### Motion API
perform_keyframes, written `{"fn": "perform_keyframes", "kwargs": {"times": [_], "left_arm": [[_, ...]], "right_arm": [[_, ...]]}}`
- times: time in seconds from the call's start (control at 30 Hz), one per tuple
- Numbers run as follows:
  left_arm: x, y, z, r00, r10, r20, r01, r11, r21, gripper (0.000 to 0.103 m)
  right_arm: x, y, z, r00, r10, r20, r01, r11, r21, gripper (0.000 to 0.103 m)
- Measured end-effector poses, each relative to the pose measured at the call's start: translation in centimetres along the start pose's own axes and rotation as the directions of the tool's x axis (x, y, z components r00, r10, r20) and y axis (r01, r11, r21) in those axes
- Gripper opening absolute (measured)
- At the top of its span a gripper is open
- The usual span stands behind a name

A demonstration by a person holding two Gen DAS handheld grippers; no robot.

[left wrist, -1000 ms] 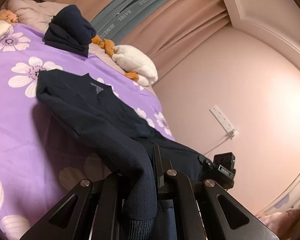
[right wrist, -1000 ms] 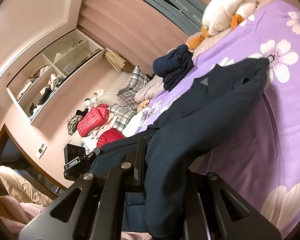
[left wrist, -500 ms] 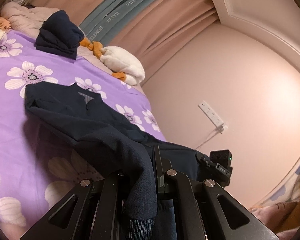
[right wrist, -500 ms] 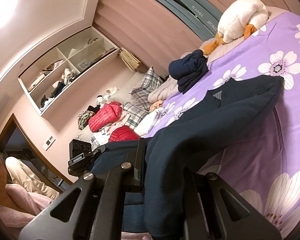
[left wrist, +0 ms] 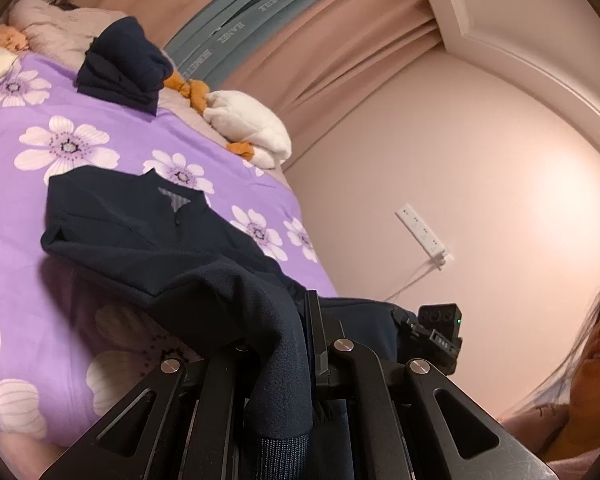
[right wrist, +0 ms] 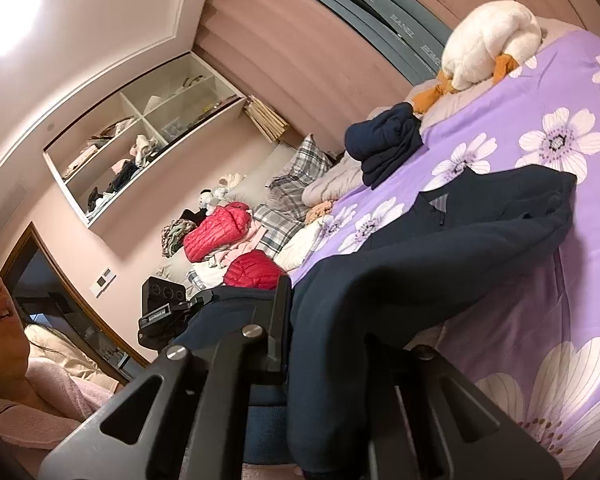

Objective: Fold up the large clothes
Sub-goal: 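Lift the gripped hem with both grippers and carry it toward the collar, then lay the hem over the collar with both grippers, folding the jacket in half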

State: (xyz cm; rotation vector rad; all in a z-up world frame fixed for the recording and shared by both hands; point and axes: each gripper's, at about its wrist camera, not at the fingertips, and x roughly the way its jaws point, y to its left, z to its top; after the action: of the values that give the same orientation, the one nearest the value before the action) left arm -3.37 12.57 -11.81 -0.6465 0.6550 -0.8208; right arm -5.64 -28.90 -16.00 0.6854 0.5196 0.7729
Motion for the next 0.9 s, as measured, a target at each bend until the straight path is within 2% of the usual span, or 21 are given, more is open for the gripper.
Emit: {"fn": "perform_keyframes", "kwargs": {"times": [0.27, 0.5, 0.9], "left_arm": [[0.1, 2.0, 1.0, 1.000, -0.015, 0.019, 0.016, 0.998, -0.059, 0.004], [-0.8, 3.1, 1.8, 0.997, -0.005, 0.075, 0.013, 0.994, -0.105, 0.004], [-0.6, 4.5, 4.3, 0.991, 0.042, 0.124, -0.023, 0.989, -0.145, 0.004]], "right_arm": [[0.5, -2.1, 0.9, 1.000, -0.024, 0.010, 0.023, 0.998, 0.062, 0.010], [1.2, -2.9, 2.4, 0.999, -0.029, 0.033, 0.026, 0.996, 0.083, 0.011], [3.0, -4.7, 5.5, 0.997, -0.035, 0.067, 0.028, 0.994, 0.103, 0.012]]}}
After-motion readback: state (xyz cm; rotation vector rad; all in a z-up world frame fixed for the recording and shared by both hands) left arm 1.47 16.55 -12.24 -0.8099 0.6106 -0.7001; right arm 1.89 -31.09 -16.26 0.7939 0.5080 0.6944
